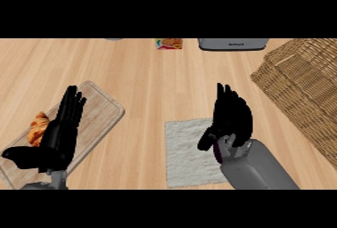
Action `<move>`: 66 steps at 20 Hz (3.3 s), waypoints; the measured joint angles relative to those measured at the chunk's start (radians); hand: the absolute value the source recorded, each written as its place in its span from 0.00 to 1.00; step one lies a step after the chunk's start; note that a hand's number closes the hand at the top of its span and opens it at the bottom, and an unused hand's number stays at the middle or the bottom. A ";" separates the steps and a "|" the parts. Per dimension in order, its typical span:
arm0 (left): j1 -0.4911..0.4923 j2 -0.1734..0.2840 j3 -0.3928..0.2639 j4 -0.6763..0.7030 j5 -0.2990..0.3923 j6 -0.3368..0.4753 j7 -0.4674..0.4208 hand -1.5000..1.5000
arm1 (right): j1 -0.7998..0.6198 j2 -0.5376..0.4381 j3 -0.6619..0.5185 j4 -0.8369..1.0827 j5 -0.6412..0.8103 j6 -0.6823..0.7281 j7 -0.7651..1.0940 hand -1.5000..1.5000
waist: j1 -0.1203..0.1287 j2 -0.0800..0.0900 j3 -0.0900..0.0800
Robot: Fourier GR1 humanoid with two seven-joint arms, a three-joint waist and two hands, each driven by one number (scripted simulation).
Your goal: Pick the eggplant from the placemat and place it in the basket
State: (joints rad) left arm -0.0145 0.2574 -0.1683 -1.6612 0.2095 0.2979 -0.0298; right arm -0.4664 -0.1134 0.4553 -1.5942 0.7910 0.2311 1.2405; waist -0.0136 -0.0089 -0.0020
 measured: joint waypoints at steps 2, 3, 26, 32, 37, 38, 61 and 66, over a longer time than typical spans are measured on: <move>-0.003 0.000 -0.003 -0.007 -0.004 -0.003 0.007 0.50 | 0.023 0.020 0.010 -0.004 0.032 0.003 -0.003 0.00 | 0.003 0.002 0.000; -0.008 -0.002 0.000 -0.006 0.000 -0.006 0.010 0.50 | 0.033 0.036 0.011 -0.008 0.046 0.004 -0.002 0.00 | 0.004 0.002 0.001; -0.008 -0.045 0.011 0.006 -0.034 -0.028 0.002 0.50 | 0.131 0.099 -0.064 0.104 0.219 -0.006 -0.079 0.00 | 0.018 0.008 0.002; -0.004 -0.046 0.026 0.009 -0.034 -0.045 0.002 0.50 | 0.176 0.100 -0.062 0.111 0.220 -0.014 -0.096 0.00 | 0.017 0.008 0.002; 0.005 -0.057 0.021 -0.007 -0.052 -0.043 0.013 0.50 | 0.184 0.101 -0.055 0.152 0.210 -0.042 -0.104 0.00 | 0.019 0.009 0.002; 0.008 -0.059 0.024 0.003 -0.053 -0.050 0.000 0.50 | 0.186 0.101 -0.065 0.154 0.212 -0.044 -0.114 0.00 | 0.018 0.009 0.002; 0.002 -0.100 0.068 -0.006 -0.090 -0.092 0.022 0.50 | 0.178 0.094 -0.104 0.293 0.210 -0.062 -0.203 1.00 | 0.017 0.001 -0.003; -0.015 -0.116 0.078 0.011 -0.106 -0.093 0.021 0.50 | 0.155 0.097 -0.096 0.319 0.235 -0.044 -0.217 1.00 | 0.016 0.001 -0.004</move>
State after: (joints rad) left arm -0.0290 0.1416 -0.0900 -1.6498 0.1039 0.2046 -0.0091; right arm -0.3119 -0.0159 0.3594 -1.2756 1.0264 0.1871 1.0234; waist 0.0019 -0.0078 -0.0057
